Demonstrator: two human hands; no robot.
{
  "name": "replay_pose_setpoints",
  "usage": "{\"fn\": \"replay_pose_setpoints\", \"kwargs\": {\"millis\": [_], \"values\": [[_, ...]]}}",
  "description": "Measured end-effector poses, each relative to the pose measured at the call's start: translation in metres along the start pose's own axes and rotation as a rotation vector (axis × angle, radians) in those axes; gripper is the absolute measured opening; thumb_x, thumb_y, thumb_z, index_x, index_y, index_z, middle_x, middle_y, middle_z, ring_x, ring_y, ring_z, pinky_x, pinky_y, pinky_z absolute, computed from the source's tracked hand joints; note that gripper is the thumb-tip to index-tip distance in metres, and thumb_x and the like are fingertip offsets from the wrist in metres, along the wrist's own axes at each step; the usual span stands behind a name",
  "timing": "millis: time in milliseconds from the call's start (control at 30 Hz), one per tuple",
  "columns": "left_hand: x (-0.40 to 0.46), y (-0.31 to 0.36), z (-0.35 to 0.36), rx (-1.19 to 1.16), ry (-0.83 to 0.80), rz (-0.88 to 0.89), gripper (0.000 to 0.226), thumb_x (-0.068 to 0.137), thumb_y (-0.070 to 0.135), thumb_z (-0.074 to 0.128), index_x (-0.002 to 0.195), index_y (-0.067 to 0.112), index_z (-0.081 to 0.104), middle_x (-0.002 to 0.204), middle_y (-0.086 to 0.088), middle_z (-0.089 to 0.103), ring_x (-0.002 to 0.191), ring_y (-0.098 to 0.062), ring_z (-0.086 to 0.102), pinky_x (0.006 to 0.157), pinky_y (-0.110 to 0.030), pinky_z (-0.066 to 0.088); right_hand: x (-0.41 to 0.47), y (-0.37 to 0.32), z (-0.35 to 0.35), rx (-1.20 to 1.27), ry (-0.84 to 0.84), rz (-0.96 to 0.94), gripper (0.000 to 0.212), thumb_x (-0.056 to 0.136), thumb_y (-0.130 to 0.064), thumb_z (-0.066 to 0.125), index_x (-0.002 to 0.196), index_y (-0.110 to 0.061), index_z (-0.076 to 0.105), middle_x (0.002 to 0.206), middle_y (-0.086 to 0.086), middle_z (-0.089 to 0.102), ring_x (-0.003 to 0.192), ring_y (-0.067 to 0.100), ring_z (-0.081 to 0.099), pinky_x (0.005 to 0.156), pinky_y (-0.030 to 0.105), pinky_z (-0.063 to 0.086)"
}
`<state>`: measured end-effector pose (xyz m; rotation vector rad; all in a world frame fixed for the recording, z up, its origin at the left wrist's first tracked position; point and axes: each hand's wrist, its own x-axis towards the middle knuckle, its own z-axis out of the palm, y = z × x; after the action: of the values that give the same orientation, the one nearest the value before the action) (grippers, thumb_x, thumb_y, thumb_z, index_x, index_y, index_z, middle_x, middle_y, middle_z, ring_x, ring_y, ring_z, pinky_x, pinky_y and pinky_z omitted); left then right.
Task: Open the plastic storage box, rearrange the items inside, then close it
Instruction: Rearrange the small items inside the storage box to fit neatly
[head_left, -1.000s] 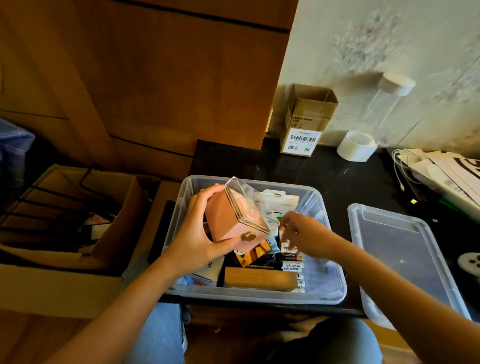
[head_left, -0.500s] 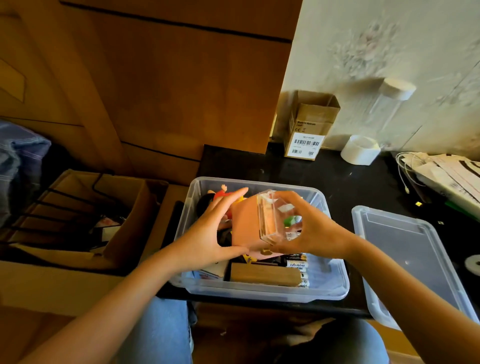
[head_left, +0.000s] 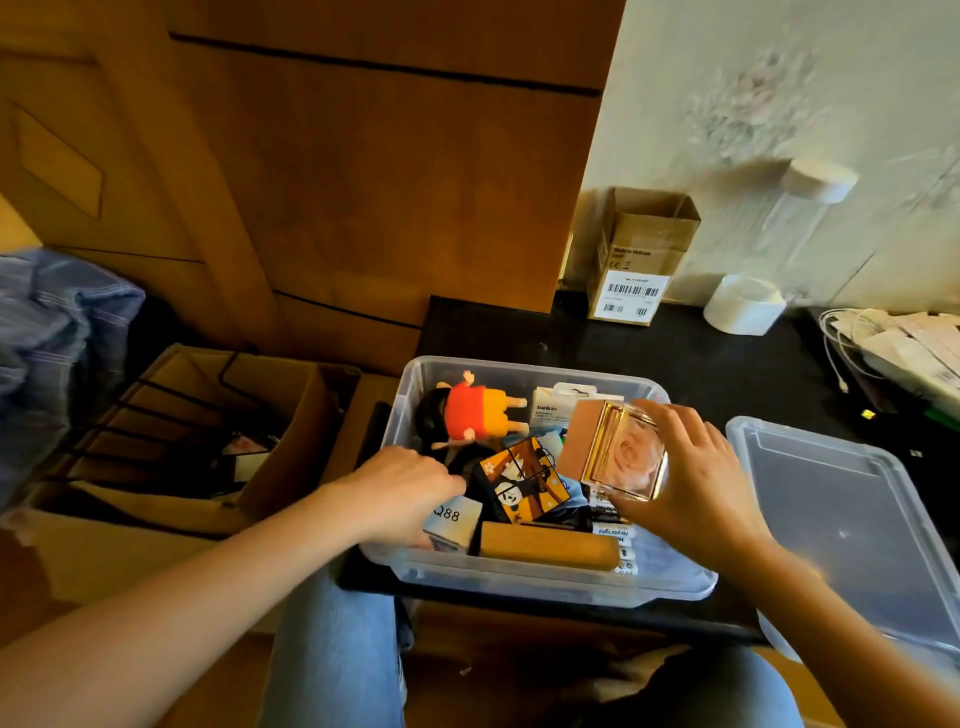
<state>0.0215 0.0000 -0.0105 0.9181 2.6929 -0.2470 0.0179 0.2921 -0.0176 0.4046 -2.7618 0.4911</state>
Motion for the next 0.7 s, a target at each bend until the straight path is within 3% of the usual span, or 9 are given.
{"fn": "replay_pose_setpoints", "kwargs": {"millis": [100, 167, 267, 367, 433, 533, 633, 700], "values": [[-0.007, -0.007, -0.017, -0.068, 0.082, 0.000, 0.037, 0.076, 0.061, 0.059, 0.097, 0.031, 0.051, 0.090, 0.012, 0.056, 0.081, -0.010, 0.053, 0.060, -0.027, 0.035, -0.006, 0.004, 0.006, -0.007, -0.010, -0.007, 0.090, 0.056, -0.051, 0.081, 0.131, -0.025, 0.038, 0.122, 0.001, 0.052, 0.107, 0.021, 0.049, 0.094, 0.049, 0.045], [-0.019, -0.020, -0.036, -0.212, 0.170, -0.031, 0.038, 0.071, 0.066, 0.060, 0.092, 0.036, 0.049, 0.086, 0.016, 0.055, 0.077, -0.004, 0.052, 0.057, -0.022, 0.037, -0.011, 0.003, 0.012, 0.084, -0.030, 0.026, 0.091, 0.057, -0.053, 0.081, 0.132, -0.026, 0.037, 0.123, -0.003, 0.050, 0.108, 0.017, 0.048, 0.093, 0.043, 0.045], [-0.034, -0.035, -0.068, -0.651, 0.285, -0.030, 0.046, 0.067, 0.068, 0.063, 0.101, 0.038, 0.055, 0.097, 0.019, 0.062, 0.089, 0.001, 0.060, 0.064, -0.020, 0.051, -0.013, 0.001, 0.014, 0.250, -0.004, 0.113, 0.092, 0.055, -0.066, 0.071, 0.131, -0.031, 0.033, 0.120, -0.011, 0.047, 0.106, 0.006, 0.044, 0.087, 0.030, 0.045], [-0.018, -0.035, -0.077, -0.937, 0.359, -0.014, 0.046, 0.071, 0.049, 0.075, 0.110, 0.033, 0.058, 0.106, 0.017, 0.065, 0.099, 0.000, 0.063, 0.074, -0.026, 0.057, -0.014, -0.001, 0.013, 0.314, 0.039, 0.136, 0.092, 0.053, -0.070, 0.066, 0.129, -0.033, 0.031, 0.121, -0.009, 0.047, 0.105, 0.004, 0.044, 0.081, 0.023, 0.044], [0.008, -0.025, -0.069, -0.973, 0.382, -0.064, 0.047, 0.075, 0.034, 0.078, 0.116, 0.024, 0.057, 0.109, 0.012, 0.064, 0.099, -0.004, 0.063, 0.078, -0.027, 0.056, -0.015, -0.002, 0.012, 0.349, 0.068, 0.133, 0.092, 0.053, -0.070, 0.066, 0.129, -0.032, 0.030, 0.120, -0.010, 0.046, 0.105, 0.004, 0.044, 0.078, 0.018, 0.040], [0.046, -0.004, -0.053, -0.996, 0.485, -0.183, 0.056, 0.078, 0.035, 0.075, 0.126, 0.020, 0.049, 0.110, 0.009, 0.059, 0.099, -0.006, 0.059, 0.080, -0.017, 0.052, -0.016, -0.003, 0.010, 0.316, 0.069, 0.107, 0.091, 0.054, -0.073, 0.061, 0.129, -0.030, 0.031, 0.120, -0.008, 0.046, 0.105, 0.003, 0.043, 0.079, 0.021, 0.041], [0.069, 0.007, -0.042, -0.925, 0.415, -0.299, 0.078, 0.086, 0.041, 0.065, 0.148, 0.018, 0.024, 0.136, -0.003, 0.044, 0.124, -0.018, 0.045, 0.101, -0.039, 0.043, -0.014, -0.004, 0.008, 0.248, 0.037, 0.079, 0.091, 0.056, -0.080, 0.054, 0.129, -0.032, 0.033, 0.117, -0.014, 0.043, 0.103, 0.002, 0.041, 0.079, 0.023, 0.041], [0.072, 0.005, -0.036, -0.738, 0.324, -0.339, 0.082, 0.090, 0.041, 0.058, 0.151, 0.015, 0.010, 0.145, -0.005, 0.028, 0.132, -0.021, 0.037, 0.106, -0.044, 0.037, -0.014, -0.005, 0.007, 0.234, 0.018, 0.060, 0.092, 0.057, -0.087, 0.048, 0.129, -0.032, 0.033, 0.114, -0.021, 0.037, 0.102, 0.003, 0.041, 0.079, 0.023, 0.040]]}}
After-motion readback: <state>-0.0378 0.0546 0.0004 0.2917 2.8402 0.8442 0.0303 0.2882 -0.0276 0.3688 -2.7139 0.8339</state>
